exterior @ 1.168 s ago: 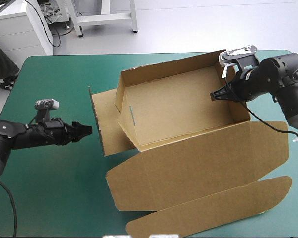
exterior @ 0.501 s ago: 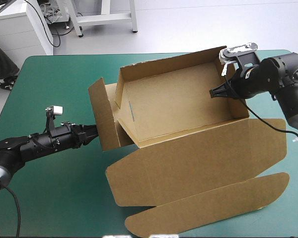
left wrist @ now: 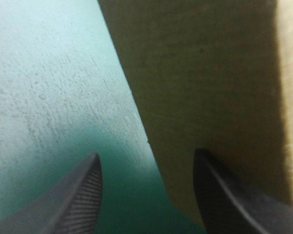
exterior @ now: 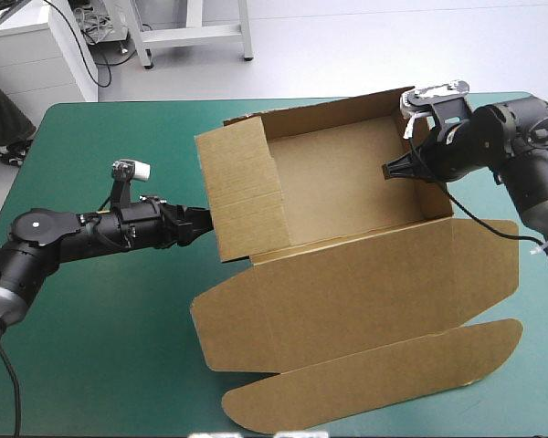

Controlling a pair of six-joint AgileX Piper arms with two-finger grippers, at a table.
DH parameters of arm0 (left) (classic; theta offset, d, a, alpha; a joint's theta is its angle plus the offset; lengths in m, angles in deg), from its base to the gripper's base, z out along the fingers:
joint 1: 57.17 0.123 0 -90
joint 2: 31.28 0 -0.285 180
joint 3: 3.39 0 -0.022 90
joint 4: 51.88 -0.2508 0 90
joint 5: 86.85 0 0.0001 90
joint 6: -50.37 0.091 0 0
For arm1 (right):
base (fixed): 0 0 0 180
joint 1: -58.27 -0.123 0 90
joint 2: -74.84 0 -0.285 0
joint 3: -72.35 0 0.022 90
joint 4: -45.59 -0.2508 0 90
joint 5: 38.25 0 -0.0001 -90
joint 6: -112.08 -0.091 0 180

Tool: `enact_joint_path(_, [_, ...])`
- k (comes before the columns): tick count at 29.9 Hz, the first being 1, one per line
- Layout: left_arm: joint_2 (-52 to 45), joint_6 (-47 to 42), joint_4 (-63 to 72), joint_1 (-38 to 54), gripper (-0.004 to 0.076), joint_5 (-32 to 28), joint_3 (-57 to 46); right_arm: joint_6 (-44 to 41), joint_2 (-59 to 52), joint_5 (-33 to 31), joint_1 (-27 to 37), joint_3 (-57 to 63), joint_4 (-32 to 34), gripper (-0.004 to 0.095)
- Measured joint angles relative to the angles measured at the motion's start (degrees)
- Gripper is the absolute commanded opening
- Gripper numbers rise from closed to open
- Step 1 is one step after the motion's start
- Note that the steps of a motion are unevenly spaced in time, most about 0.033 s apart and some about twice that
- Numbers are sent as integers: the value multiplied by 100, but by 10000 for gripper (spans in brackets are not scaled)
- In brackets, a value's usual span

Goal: Fold the box

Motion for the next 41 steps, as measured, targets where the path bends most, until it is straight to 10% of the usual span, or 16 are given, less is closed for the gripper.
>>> enact_joint_path(21, [0,-965,289,-344,400,44,628,0,263,0,0,0,-172,-16])
enact_joint_path(29, [0,-2755,-1576,-1123,400,-866,1101,-13,293,12,-29,5,-268,-13])
enact_joint_path(41, [420,-4466,-3418,-1255,335,-610,1632,-687,293,421,-980,14,254,-13])
